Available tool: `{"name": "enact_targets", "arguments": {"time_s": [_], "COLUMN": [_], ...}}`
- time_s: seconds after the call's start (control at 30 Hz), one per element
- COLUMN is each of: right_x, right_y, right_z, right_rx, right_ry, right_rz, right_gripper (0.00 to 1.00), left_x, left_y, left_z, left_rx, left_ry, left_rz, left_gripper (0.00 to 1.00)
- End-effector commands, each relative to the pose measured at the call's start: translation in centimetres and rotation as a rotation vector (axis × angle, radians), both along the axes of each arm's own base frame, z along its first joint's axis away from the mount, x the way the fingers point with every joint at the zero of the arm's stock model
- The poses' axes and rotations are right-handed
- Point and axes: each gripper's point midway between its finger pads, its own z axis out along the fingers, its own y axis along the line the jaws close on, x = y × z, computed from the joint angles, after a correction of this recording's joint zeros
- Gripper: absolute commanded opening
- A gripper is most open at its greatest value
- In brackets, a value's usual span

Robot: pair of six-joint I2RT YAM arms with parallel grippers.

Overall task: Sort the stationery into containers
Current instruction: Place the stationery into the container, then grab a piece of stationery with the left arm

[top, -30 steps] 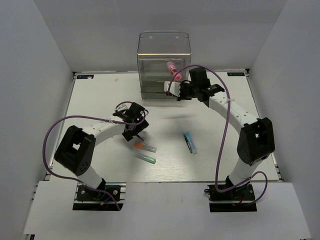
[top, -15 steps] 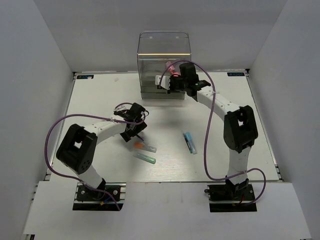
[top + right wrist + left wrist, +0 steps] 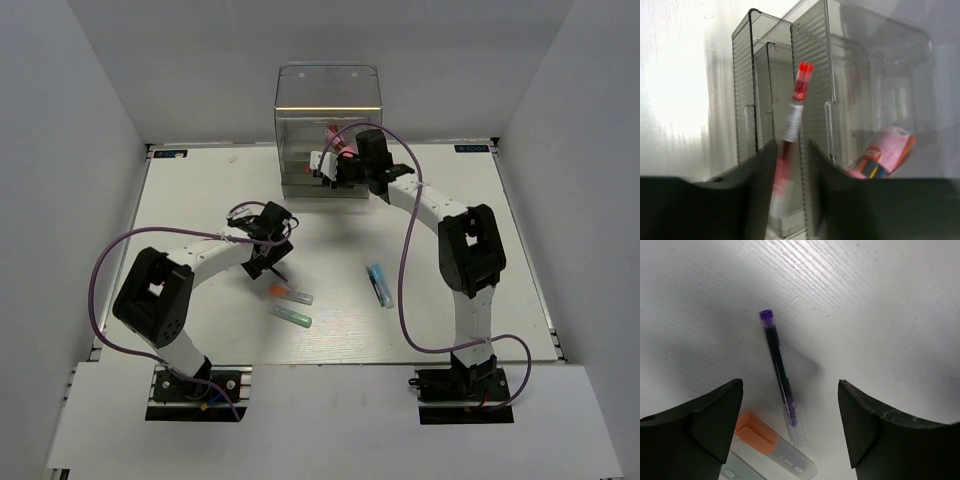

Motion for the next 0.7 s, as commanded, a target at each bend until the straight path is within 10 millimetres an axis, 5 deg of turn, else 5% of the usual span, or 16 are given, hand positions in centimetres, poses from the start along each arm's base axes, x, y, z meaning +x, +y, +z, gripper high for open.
{"name": "enact_targets", "arguments": {"time_s": [0.0, 0.17, 0.3, 0.5, 0.53, 0.57, 0.6, 0.67], "right_x": [0.1, -1.1, -2.3, -7.0, -7.2, -8.9, -9.5, -10.5], "right_y": [0.4, -0.2, -0.7, -3.3, -3.9, -4.7, -5.2, -6.8], "right_z": [0.8, 1.3, 2.6, 5.3, 7.3, 6.1, 7.5, 5.7], "right_rx": [0.045, 0.053, 0.066, 0.192, 0.233, 0.269, 0.305, 0.334], "right_ry": [-0.017, 0.002, 0.016, 0.157, 0.121, 0.221, 0.212, 0.311], "right_rz": [0.011, 0.029, 0.026, -0.051, -0.076, -0.128, -0.148, -0.242], "right_gripper": [0.41, 0.52, 0.50, 0.49, 0.53, 0.61, 0.90, 0.90], "left_x": [1.3, 1.7, 1.5, 1.0, 0.7, 0.7, 0.6, 1.1], "left_y": [0.2, 0.3, 0.5, 0.9, 1.2, 1.2, 1.2, 1.1], "left_z": [1.3, 1.5, 0.7, -0.4, -1.0, -1.1, -1.5, -1.8], "left_rx": [0.015, 0.038, 0.054, 0.087, 0.098, 0.098, 0.107, 0.122], "left_ry": [-0.043, -0.042, -0.018, 0.023, 0.040, 0.040, 0.053, 0.058], "left_rz": [0.030, 0.037, 0.036, 0.046, 0.045, 0.045, 0.045, 0.047], "left_gripper": [0.86, 0.85, 0.84, 0.74, 0.72, 0.68, 0.66, 0.63]}}
